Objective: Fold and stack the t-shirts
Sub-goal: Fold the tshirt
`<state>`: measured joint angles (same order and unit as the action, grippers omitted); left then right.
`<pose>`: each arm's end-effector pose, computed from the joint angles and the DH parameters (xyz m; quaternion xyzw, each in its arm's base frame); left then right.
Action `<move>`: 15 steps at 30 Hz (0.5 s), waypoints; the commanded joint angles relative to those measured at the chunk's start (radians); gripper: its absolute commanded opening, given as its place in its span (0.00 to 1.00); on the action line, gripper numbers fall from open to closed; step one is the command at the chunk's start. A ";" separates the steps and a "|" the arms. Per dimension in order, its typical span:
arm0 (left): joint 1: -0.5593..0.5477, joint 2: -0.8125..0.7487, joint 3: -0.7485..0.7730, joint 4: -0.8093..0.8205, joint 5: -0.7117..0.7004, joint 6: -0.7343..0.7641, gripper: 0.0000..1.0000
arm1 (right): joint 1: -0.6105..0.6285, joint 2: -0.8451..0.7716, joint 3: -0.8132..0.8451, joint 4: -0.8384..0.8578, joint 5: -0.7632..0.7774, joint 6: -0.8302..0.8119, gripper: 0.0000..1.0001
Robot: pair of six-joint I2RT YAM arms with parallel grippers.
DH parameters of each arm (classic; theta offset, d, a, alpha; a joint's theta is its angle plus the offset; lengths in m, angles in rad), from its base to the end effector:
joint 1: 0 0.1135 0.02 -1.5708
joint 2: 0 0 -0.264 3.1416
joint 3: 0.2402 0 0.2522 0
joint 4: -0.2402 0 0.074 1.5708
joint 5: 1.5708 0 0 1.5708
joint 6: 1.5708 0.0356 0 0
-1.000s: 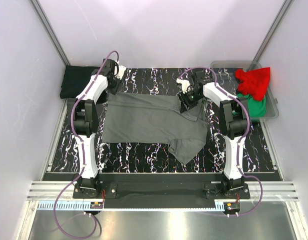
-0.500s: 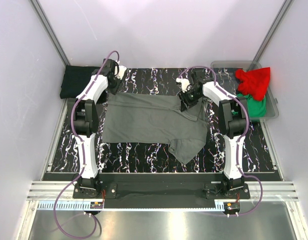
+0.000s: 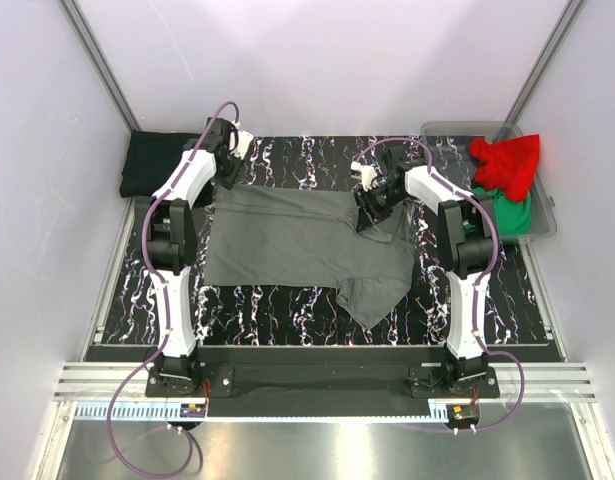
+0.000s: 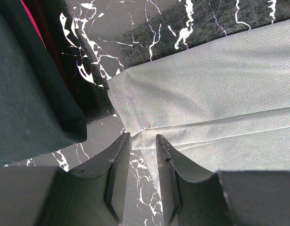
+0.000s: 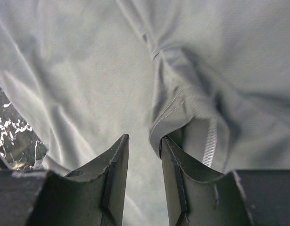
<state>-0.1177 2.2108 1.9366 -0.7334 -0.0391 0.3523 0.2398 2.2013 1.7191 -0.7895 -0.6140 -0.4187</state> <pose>0.4850 -0.0560 0.2240 0.2184 0.9353 0.0512 0.2737 0.4331 0.1270 0.1678 -0.3474 0.8774 0.2849 0.1682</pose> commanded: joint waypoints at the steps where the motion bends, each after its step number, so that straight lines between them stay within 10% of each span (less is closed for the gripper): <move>1: -0.005 -0.069 0.004 0.032 -0.010 0.010 0.34 | 0.018 -0.100 -0.030 -0.017 -0.029 0.006 0.40; 15: -0.003 -0.089 -0.016 0.034 0.002 0.007 0.34 | 0.219 -0.184 -0.136 0.045 0.129 -0.014 0.40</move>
<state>-0.1188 2.1921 1.9232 -0.7307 -0.0383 0.3519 0.4263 2.0800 1.5990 -0.7723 -0.5343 -0.4225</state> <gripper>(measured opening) 0.334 0.403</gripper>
